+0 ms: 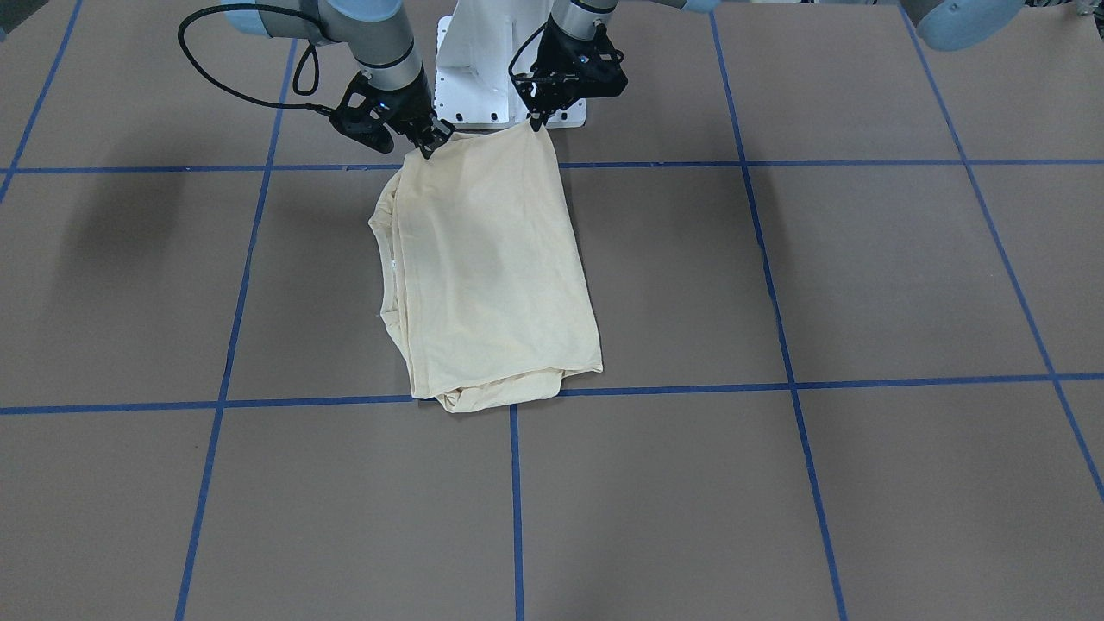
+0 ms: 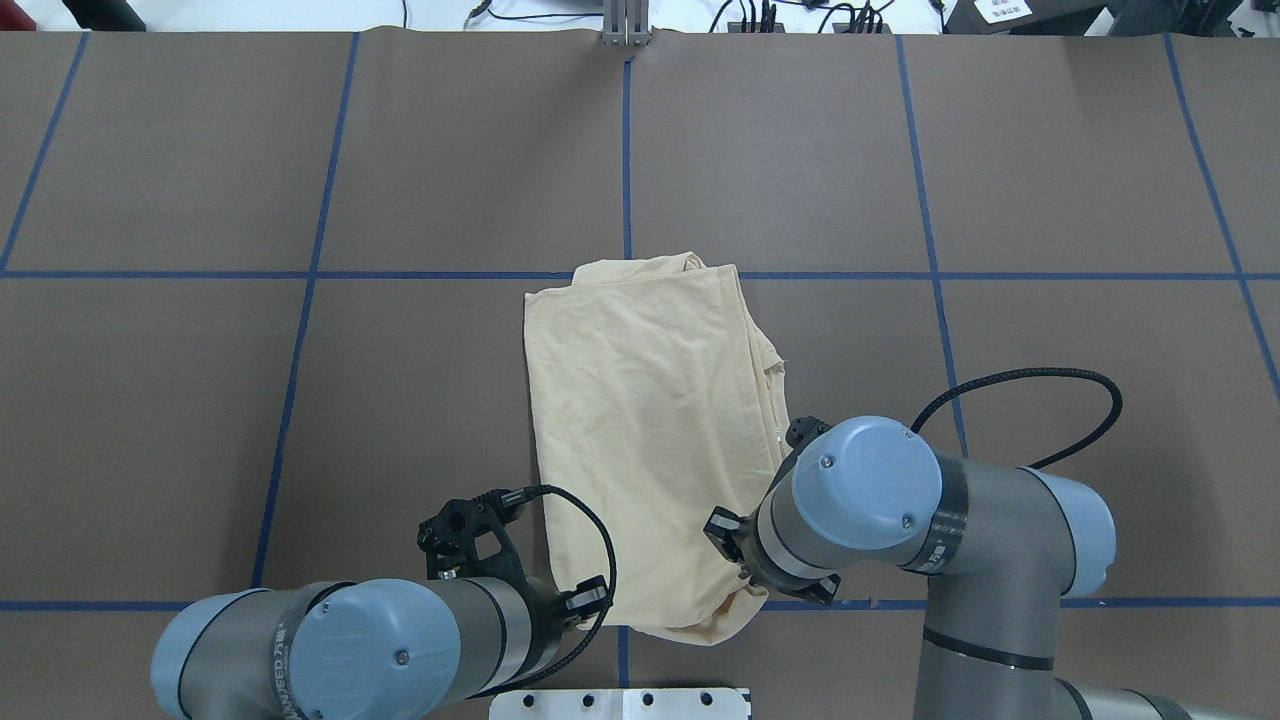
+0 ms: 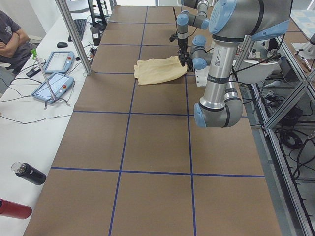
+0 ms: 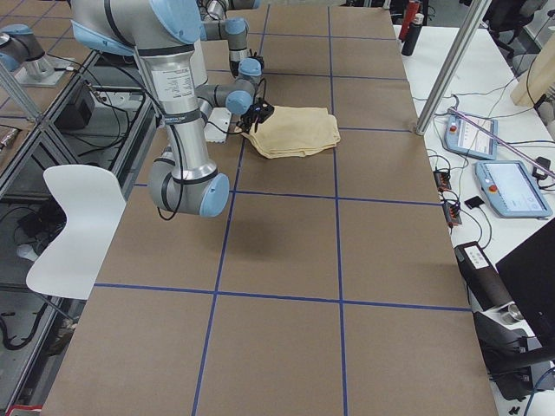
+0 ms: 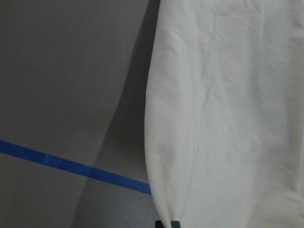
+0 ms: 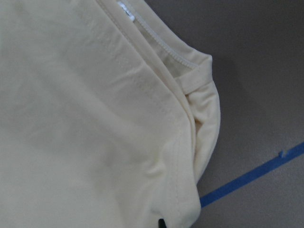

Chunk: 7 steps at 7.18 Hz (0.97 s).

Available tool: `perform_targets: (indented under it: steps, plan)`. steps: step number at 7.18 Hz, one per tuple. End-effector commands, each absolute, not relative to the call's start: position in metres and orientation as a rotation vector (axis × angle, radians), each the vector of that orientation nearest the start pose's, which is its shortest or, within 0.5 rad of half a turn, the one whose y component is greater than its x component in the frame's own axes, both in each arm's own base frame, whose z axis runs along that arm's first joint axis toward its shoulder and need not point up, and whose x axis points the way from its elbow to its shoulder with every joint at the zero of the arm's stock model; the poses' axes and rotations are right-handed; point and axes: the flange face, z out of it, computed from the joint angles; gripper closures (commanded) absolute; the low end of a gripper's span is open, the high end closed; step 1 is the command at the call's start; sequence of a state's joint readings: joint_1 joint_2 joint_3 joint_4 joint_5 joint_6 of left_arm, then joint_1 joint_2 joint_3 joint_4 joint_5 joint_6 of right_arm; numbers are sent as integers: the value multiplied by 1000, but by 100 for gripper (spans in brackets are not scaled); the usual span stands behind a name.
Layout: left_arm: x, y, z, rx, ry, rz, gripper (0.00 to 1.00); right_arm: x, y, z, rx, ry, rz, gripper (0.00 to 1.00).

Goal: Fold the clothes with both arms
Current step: 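Lift the near edge with both grippers and fold it toward the far edge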

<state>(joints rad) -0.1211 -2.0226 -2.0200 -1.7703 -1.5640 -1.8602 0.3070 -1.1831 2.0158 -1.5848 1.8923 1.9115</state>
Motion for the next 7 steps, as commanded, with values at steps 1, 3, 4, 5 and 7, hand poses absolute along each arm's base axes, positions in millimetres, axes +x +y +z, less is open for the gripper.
perform_targets:
  steps: [1, 3, 4, 5, 7]
  plan:
    - [509, -261, 184, 15, 1132, -377, 100, -479, -314, 255, -256, -848, 468, 100]
    - [469, -330, 183, 115, 1132, -358, 100, -462, -372, 244, -216, -868, 487, 100]
    - [462, -353, 189, 153, 1112, -372, 100, -456, -407, 239, -214, -873, 509, 100]
    - [474, -377, 194, 173, 1085, -383, 100, -449, -440, 240, -188, -867, 507, 100]
    - [518, -427, 225, 203, 1109, -413, 100, -457, -487, 235, -165, -845, 531, 100]
